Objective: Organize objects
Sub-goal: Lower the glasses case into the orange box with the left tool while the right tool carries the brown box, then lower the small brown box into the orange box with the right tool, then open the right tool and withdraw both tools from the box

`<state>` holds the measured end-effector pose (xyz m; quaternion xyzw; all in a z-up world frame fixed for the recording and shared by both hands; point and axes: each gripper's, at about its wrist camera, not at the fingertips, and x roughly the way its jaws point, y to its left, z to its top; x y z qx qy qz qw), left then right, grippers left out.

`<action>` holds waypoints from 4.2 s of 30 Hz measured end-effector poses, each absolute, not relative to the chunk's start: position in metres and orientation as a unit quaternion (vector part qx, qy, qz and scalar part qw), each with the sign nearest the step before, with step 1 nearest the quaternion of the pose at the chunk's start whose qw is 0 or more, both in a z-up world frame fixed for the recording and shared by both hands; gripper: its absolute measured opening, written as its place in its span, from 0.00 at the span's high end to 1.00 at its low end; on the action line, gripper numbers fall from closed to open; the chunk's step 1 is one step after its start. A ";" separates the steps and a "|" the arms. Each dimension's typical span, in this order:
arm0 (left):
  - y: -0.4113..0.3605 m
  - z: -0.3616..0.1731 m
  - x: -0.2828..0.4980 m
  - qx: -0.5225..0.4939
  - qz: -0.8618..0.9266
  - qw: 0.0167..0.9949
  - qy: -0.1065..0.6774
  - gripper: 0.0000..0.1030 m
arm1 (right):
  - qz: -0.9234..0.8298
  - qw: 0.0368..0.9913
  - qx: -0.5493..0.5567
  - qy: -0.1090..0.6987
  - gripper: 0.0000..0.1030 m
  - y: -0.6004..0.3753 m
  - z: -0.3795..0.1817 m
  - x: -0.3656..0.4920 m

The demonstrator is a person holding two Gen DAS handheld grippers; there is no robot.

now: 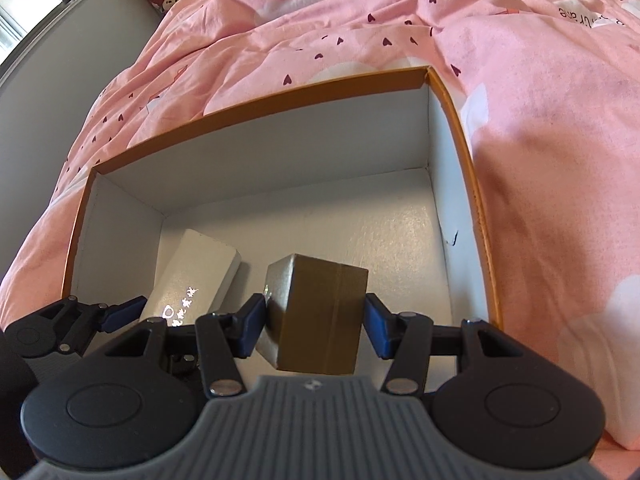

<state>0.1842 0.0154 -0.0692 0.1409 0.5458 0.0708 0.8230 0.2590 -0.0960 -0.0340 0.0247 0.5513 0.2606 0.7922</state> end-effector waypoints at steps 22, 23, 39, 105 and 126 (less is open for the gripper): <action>0.069 -0.004 0.164 0.054 0.049 0.860 0.505 0.33 | 0.303 0.759 0.017 0.575 0.47 -0.057 -0.042 0.254; 0.072 0.000 0.162 0.047 0.045 0.865 0.497 0.36 | 0.305 0.757 0.016 0.577 0.46 -0.053 -0.043 0.253; 0.101 0.019 0.165 0.016 0.036 0.891 0.452 0.47 | 0.322 0.724 0.025 0.609 0.47 -0.017 -0.063 0.252; 0.094 -0.029 0.186 -0.040 -0.010 0.871 0.489 0.49 | 0.444 0.723 -0.282 0.448 0.46 0.007 -0.057 0.293; 0.099 -0.028 0.191 -0.061 -0.016 0.866 0.496 0.51 | 0.467 0.711 -0.387 0.355 0.83 0.019 -0.072 0.273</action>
